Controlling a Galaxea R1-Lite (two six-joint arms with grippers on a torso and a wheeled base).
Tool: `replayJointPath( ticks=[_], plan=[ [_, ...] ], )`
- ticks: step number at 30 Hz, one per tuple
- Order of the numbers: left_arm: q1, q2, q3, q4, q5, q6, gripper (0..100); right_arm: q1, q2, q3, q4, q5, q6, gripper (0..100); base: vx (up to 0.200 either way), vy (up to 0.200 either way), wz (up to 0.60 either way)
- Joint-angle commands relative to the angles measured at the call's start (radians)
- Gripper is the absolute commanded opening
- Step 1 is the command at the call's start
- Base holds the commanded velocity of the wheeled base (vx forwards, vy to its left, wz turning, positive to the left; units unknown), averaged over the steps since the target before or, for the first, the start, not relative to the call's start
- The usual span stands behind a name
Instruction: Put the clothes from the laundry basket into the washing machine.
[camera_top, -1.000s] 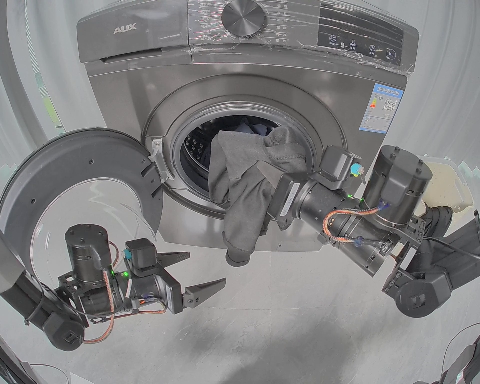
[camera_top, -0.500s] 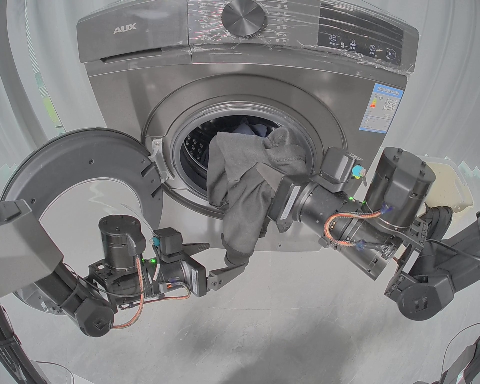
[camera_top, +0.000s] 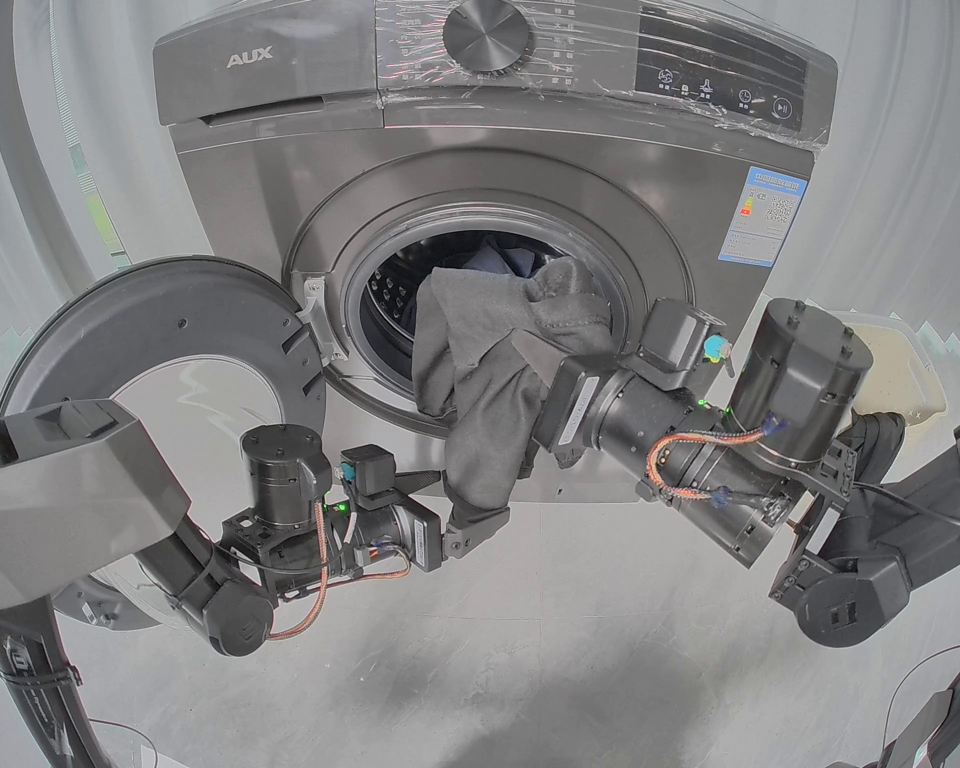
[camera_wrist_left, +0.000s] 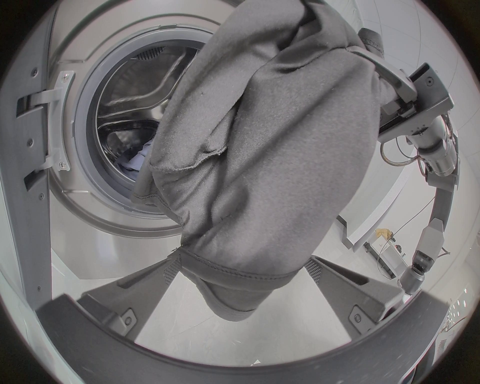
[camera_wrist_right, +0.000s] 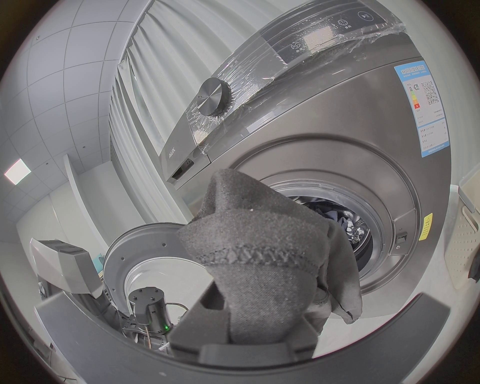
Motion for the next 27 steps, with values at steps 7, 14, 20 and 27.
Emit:
replayJointPath(
  ticks=[7,14,20,27],
  plan=[
    [-0.009,0.109,-0.080,-0.072,0.052,0.004,100,0.007,-0.004,0.017,-0.003,0.000,0.000,0,0.000,0.000,0.00],
    [-0.020,0.126,-0.097,-0.120,0.086,0.004,100,0.008,-0.004,0.017,-0.003,0.000,0.000,0,0.000,0.000,0.00],
    [-0.034,0.114,-0.020,-0.187,0.087,0.007,0,0.007,0.001,0.019,-0.003,0.000,0.002,0,0.000,0.000,0.00],
    [-0.071,0.057,0.201,-0.362,0.086,0.020,0,0.004,0.008,0.040,-0.002,0.004,0.002,0,0.000,0.000,0.00]
  ],
)
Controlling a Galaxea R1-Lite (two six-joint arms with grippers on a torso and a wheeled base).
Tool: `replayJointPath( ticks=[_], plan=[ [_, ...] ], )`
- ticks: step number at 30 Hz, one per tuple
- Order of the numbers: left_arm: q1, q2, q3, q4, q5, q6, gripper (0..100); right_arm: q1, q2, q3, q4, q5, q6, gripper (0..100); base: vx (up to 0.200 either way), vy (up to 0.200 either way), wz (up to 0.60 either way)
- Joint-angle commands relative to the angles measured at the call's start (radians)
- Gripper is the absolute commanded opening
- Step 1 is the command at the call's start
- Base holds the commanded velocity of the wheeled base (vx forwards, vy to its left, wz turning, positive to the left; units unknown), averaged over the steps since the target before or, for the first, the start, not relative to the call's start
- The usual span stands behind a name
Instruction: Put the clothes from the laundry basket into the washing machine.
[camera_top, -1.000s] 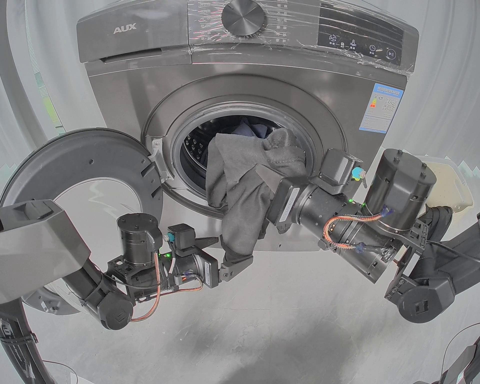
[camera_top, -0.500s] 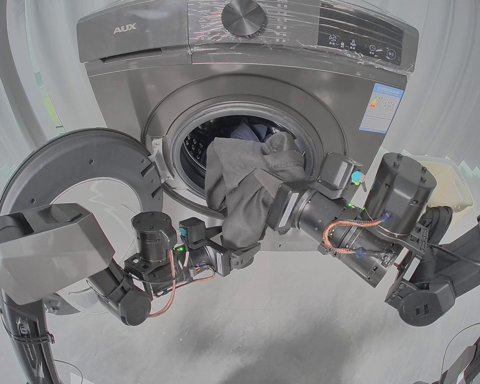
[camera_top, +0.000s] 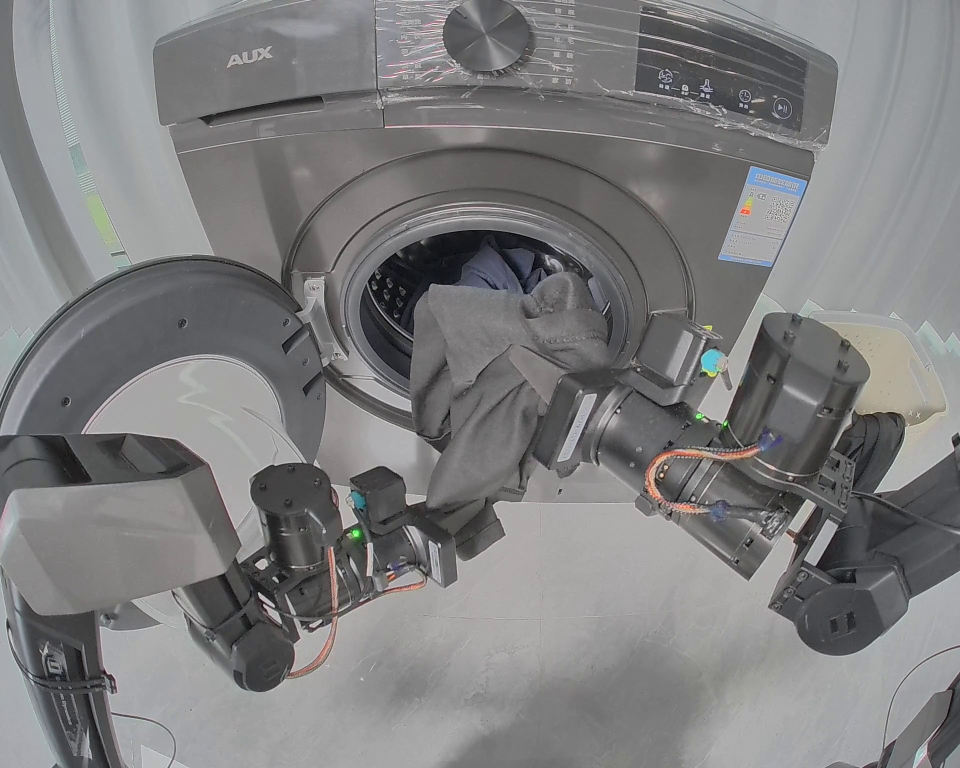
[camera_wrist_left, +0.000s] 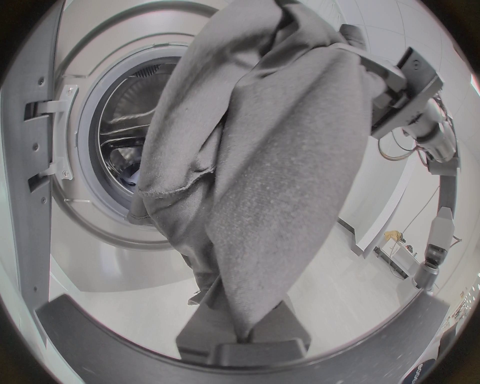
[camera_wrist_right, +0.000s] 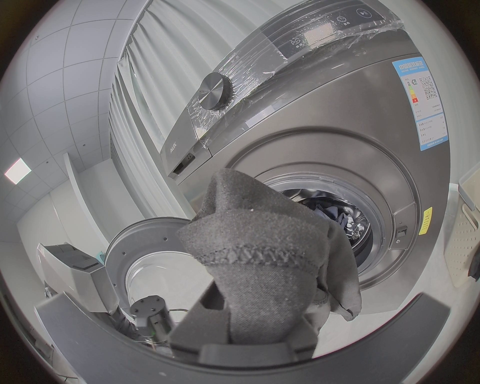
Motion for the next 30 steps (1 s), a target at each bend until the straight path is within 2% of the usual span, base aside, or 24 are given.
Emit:
replayJointPath(
  ticks=[1,8,9,15,18,25,30],
  plan=[
    [-0.025,-0.088,0.177,-0.053,-0.001,0.017,0,-0.004,0.010,0.013,-0.001,0.004,0.000,0,0.000,0.000,0.00],
    [-0.016,-0.226,0.257,-0.053,-0.021,0.011,0,-0.003,0.037,0.012,-0.001,0.011,-0.002,0,0.000,0.000,0.00],
    [-0.016,-0.232,0.257,-0.053,-0.023,0.015,0,-0.001,0.042,0.013,-0.002,0.010,0.000,100,0.000,0.000,0.00],
    [-0.025,-0.277,0.237,-0.053,-0.028,0.012,0,-0.001,0.082,0.015,-0.002,0.007,0.006,100,0.000,0.000,0.00],
    [-0.025,-0.307,0.205,-0.053,-0.032,0.000,0,0.002,0.097,0.024,-0.001,0.007,0.015,100,0.000,0.000,0.00],
    [-0.013,-0.295,0.156,-0.053,-0.023,-0.005,0,0.014,0.103,0.038,-0.002,0.005,0.011,100,0.000,0.000,0.00],
    [-0.007,-0.281,0.131,-0.053,-0.017,-0.032,0,-0.001,0.093,0.059,-0.002,0.005,0.007,100,0.000,0.000,0.00]
  ],
)
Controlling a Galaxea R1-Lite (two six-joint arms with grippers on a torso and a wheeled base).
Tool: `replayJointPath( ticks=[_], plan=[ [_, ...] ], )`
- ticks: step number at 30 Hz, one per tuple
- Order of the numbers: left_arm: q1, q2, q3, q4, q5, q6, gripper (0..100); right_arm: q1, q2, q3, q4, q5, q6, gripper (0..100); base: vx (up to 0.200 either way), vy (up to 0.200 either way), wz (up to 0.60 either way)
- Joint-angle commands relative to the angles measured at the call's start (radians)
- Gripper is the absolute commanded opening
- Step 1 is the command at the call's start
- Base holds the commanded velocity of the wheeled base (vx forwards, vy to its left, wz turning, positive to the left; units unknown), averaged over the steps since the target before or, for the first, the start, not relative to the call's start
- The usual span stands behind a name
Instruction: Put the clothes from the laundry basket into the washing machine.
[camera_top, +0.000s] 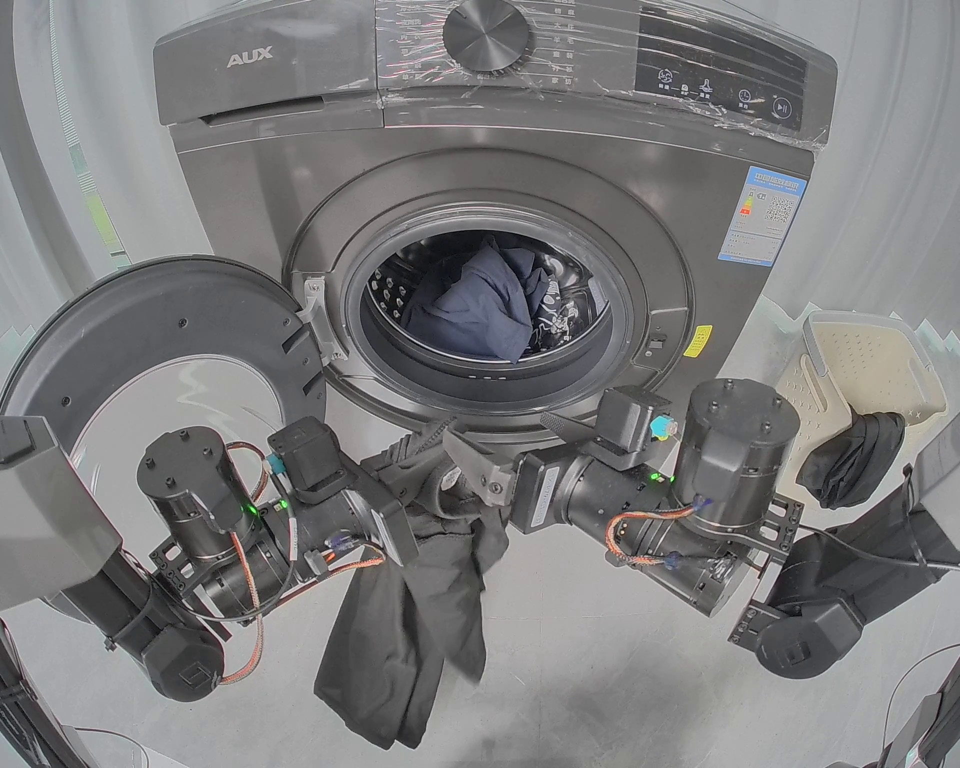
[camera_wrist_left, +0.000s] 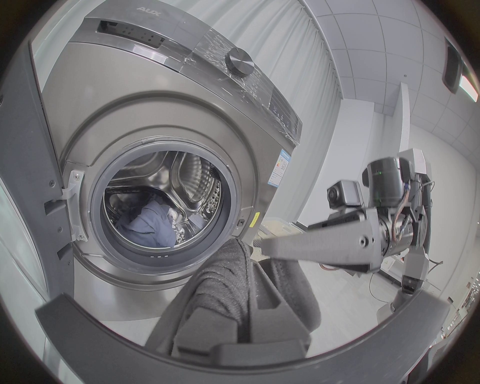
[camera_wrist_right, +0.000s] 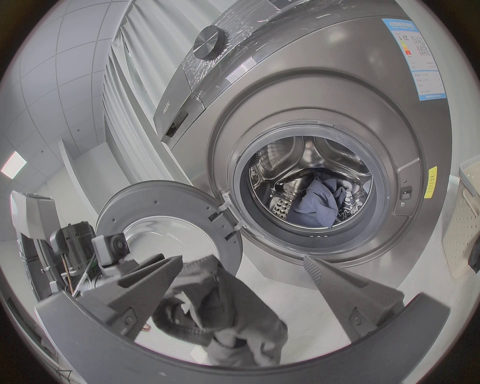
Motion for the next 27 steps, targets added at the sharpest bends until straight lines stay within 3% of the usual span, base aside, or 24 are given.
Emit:
replayJointPath(
  ticks=[1,19,27],
  plan=[
    [0.009,0.003,-0.019,-0.001,0.009,-0.012,0,-0.014,-0.004,0.026,0.000,0.001,-0.003,100,0.000,0.000,0.00],
    [0.023,-0.011,-0.032,-0.001,0.016,-0.017,0,-0.129,-0.024,0.114,0.023,0.004,-0.033,100,0.000,0.000,0.00],
    [0.032,-0.014,-0.055,-0.001,0.016,-0.021,0,-0.131,0.016,0.188,0.027,0.003,-0.063,100,0.000,0.000,0.00]
  ],
)
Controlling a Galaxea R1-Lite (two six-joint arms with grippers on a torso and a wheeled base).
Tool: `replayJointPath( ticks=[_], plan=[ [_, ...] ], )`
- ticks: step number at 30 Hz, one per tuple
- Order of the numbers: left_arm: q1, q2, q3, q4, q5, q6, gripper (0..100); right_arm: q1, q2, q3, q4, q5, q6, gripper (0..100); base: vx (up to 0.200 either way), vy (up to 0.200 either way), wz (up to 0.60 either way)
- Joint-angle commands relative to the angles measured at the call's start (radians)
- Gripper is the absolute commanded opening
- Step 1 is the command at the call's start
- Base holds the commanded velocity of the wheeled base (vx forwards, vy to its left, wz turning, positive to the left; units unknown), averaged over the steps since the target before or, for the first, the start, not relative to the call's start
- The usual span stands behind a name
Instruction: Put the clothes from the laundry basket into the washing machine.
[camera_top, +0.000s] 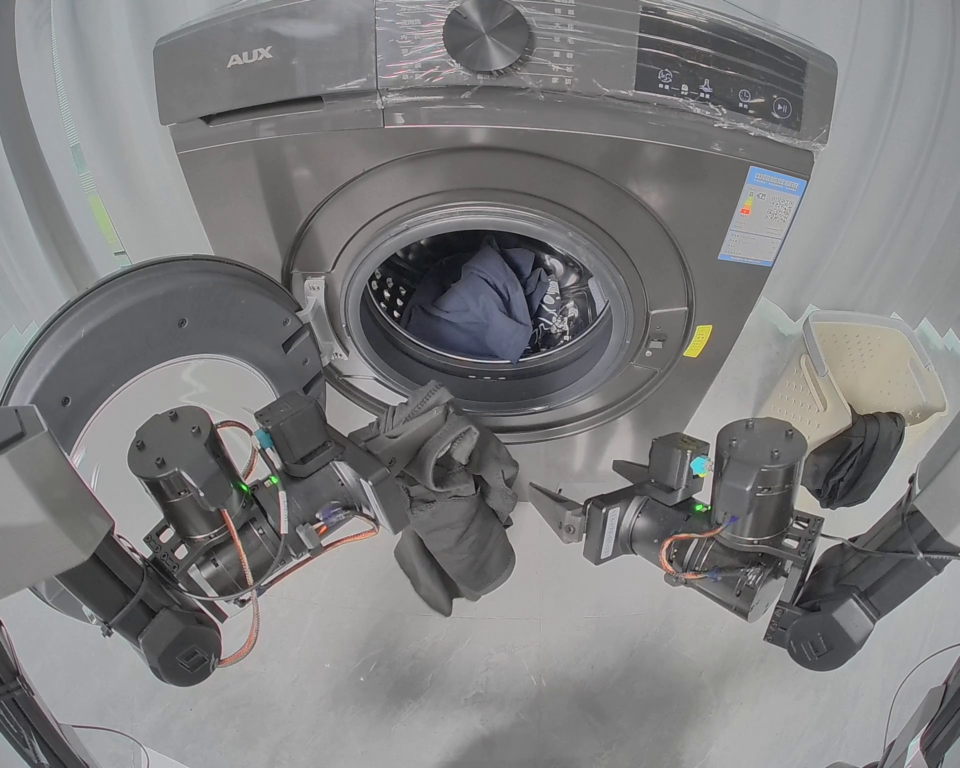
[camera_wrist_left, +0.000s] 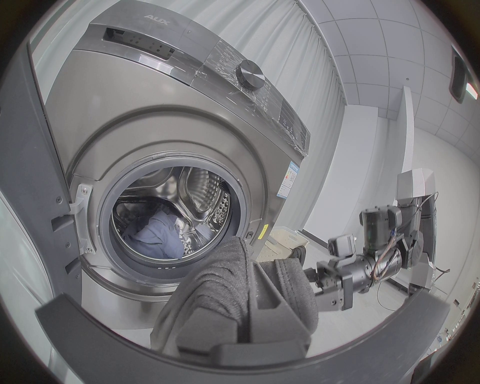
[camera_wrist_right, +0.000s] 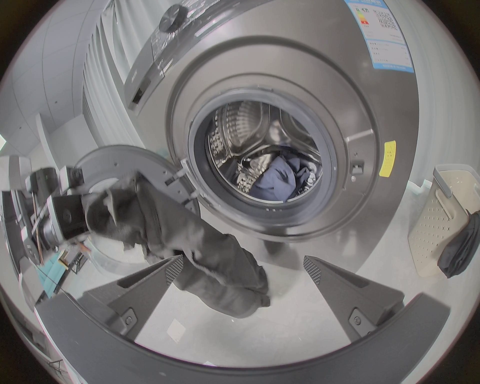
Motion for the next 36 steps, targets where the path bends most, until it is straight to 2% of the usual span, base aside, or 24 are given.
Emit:
replayJointPath(
  ticks=[1,10,24,27,33,36],
  plan=[
    [0.004,-0.006,-0.011,-0.001,0.000,-0.006,0,-0.002,0.036,0.016,-0.002,0.001,-0.003,100,0.000,0.000,0.00],
    [0.001,-0.033,-0.006,-0.001,0.000,-0.013,0,-0.002,0.125,-0.005,-0.019,0.001,-0.024,100,0.000,0.000,0.00],
    [-0.005,-0.039,-0.003,-0.001,-0.003,-0.013,0,-0.019,0.239,-0.165,-0.042,0.004,-0.026,100,0.000,0.000,0.00],
    [-0.005,-0.049,-0.002,-0.001,-0.003,-0.013,0,-0.022,0.286,-0.234,-0.060,0.006,-0.026,100,0.000,0.000,0.00],
    [-0.005,-0.050,-0.002,-0.001,-0.006,-0.013,0,-0.020,0.337,-0.288,-0.086,0.004,-0.026,100,0.000,0.000,0.00],
    [-0.007,-0.050,0.002,-0.001,-0.008,-0.022,0,-0.022,0.368,-0.337,-0.128,0.006,-0.026,100,0.000,0.000,0.00]
  ],
)
